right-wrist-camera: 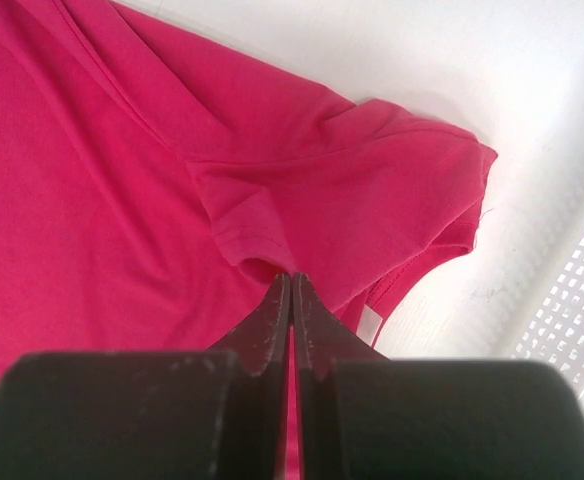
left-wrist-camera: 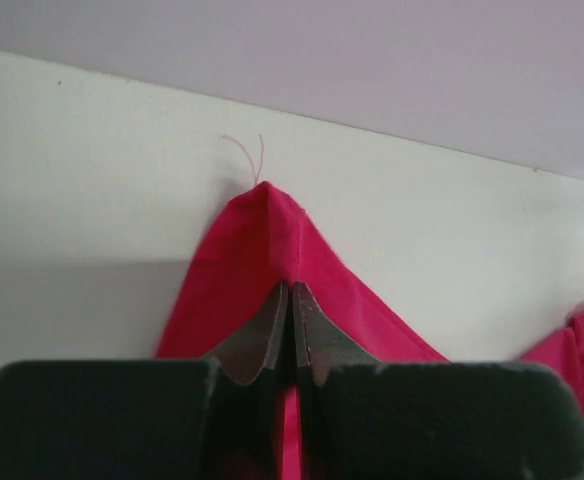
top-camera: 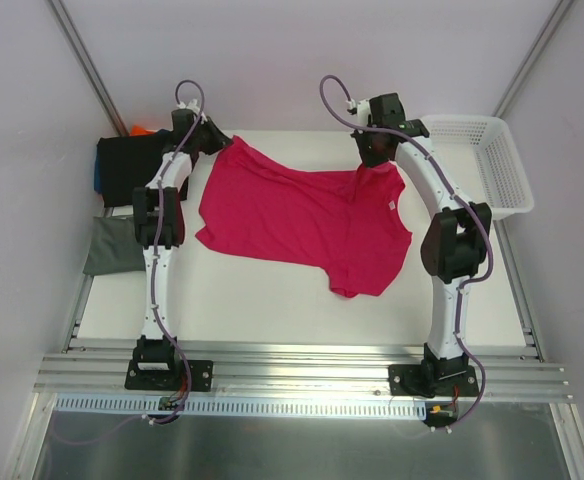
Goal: Fold and stack the t-shirts
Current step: Fold the tshirt
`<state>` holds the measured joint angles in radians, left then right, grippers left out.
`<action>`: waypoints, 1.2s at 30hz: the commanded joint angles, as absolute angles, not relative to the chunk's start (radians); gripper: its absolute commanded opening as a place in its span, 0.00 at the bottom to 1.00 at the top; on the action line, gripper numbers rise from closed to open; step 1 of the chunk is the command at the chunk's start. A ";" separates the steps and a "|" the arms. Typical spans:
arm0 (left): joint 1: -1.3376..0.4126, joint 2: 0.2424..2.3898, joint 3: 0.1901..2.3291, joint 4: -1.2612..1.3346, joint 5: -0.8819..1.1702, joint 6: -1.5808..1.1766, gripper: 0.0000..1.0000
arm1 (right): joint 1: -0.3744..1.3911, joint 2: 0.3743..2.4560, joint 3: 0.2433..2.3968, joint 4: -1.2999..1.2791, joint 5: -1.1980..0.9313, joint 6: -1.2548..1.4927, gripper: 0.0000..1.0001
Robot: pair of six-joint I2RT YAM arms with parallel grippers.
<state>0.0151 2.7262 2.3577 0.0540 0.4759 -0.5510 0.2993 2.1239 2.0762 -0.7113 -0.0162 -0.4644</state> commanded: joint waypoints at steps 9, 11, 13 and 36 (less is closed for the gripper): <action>0.031 2.439 2.321 0.032 0.512 -0.290 0.01 | 0.295 2.010 2.034 -0.712 -0.009 -0.456 0.01; 0.035 2.412 2.286 0.011 0.529 -0.285 0.02 | 0.291 1.987 2.040 -0.732 -0.023 -0.443 0.00; 0.043 2.350 2.214 -0.012 0.561 -0.282 0.01 | 0.293 1.954 2.011 -0.753 -0.049 -0.430 0.01; 0.052 2.259 2.255 -0.460 0.690 -0.211 0.81 | 0.304 1.796 1.796 -0.785 -0.123 -0.371 0.01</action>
<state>0.0532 2.2303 2.1128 -0.3893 0.6308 -0.1917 0.2981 1.8729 1.7943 -0.7792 -0.0982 -0.3927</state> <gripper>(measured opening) 0.812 0.009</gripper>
